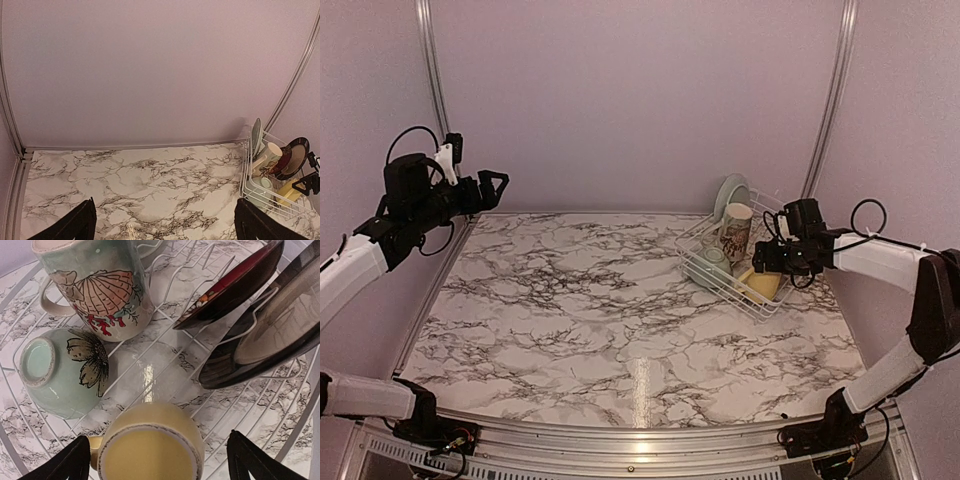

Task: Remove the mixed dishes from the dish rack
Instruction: Grab the cup from the dish rack.

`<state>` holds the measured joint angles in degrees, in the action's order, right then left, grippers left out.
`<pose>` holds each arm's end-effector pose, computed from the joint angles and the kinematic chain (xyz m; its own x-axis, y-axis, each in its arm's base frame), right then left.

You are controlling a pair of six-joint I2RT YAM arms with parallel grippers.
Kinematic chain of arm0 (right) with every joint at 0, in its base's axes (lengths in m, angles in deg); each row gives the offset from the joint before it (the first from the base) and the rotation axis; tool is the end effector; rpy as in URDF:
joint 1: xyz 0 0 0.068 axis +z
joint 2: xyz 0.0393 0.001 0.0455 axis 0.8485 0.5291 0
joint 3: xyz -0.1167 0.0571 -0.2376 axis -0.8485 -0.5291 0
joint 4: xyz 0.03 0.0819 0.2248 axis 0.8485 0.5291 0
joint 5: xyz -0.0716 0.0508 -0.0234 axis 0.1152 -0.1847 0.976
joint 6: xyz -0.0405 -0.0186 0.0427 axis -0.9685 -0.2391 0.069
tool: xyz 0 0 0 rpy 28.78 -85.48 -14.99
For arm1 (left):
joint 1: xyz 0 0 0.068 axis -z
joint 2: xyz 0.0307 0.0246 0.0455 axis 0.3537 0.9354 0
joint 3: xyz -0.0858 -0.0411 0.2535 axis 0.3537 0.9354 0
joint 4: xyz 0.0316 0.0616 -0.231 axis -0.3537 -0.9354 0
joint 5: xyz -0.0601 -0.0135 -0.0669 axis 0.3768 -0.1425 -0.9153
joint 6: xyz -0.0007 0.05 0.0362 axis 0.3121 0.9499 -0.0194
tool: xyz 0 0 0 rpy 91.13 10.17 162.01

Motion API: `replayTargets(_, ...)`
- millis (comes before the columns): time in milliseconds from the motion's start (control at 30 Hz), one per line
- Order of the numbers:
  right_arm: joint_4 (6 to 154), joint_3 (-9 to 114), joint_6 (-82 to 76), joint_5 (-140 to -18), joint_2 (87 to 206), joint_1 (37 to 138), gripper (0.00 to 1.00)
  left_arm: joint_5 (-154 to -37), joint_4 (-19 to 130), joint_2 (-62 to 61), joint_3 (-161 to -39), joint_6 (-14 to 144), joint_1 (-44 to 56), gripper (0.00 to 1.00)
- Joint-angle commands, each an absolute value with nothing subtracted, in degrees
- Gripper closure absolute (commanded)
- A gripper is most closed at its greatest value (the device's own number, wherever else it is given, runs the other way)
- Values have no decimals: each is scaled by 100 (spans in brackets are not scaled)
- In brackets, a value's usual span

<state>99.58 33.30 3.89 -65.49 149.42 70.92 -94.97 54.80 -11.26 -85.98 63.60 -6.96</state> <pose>0.2931 0.0619 0.2335 -0.7432 0.0710 -0.6652 0.0226 0.9964 0.0811 0.2453 -0.0665 0.3773 -0.1507 -0.1898 -0.9702 0.3409 0.9112 -0.2312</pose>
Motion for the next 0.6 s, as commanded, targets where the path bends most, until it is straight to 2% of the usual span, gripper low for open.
replayTargets(0, 9788, 3276, 558, -6724, 15048, 7036, 10, -9578, 5365, -1069, -8769, 6346, -665, 1)
replayTargets(267, 9543, 3079, 1044, -6752, 14936, 6977, 17, -9577, 5339, -1034, -8780, 6340, -665, 1)
replayTargets(567, 9561, 3012, 1159, -6584, 14862, 6974, 34, -9575, 5321, -990, -8794, 6333, -670, 1)
